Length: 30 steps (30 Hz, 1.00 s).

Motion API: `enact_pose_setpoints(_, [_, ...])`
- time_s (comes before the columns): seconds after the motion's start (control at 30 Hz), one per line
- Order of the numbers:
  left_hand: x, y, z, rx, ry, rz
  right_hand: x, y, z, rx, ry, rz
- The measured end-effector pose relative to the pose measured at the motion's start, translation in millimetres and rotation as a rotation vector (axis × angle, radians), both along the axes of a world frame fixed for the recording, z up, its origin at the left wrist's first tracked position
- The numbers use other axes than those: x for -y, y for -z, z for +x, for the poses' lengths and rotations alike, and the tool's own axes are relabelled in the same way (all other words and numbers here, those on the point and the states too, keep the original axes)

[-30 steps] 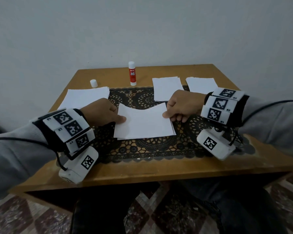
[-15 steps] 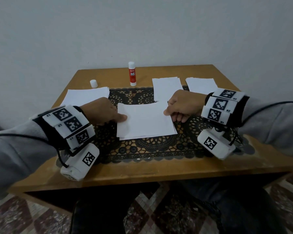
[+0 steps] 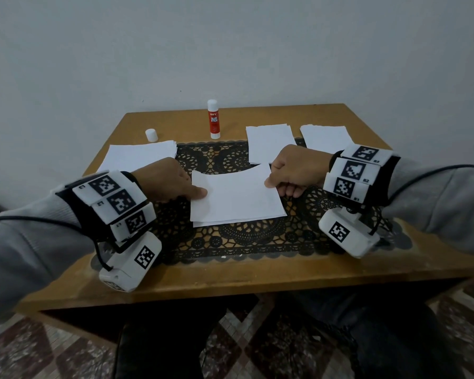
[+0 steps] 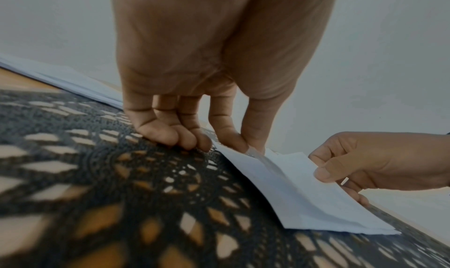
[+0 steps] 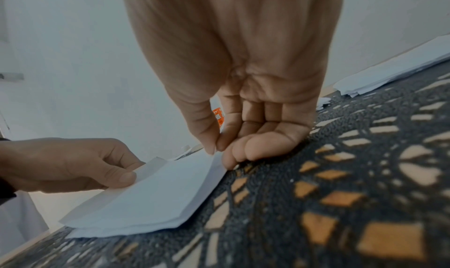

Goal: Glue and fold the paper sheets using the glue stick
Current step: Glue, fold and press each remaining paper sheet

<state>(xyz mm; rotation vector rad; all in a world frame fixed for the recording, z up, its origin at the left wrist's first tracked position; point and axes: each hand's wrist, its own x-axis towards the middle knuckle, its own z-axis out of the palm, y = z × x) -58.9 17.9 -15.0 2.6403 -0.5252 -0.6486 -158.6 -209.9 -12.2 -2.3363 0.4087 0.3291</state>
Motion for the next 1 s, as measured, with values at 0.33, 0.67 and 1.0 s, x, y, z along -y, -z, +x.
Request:
enact_pose_setpoints(0.33, [1,0,-2,0.019,0.016,0.005,0,1,0,0.019,-0.005,-0.028])
enact_pose_setpoints(0.67, [1,1,-5,0.038,0.017,0.01,1,2,-1,0.031,-0.042,-0.06])
enact_pose_setpoints(1.0, [5,5,-11,0.138,0.063,0.045,-4,4,1,0.071,-0.138,-0.26])
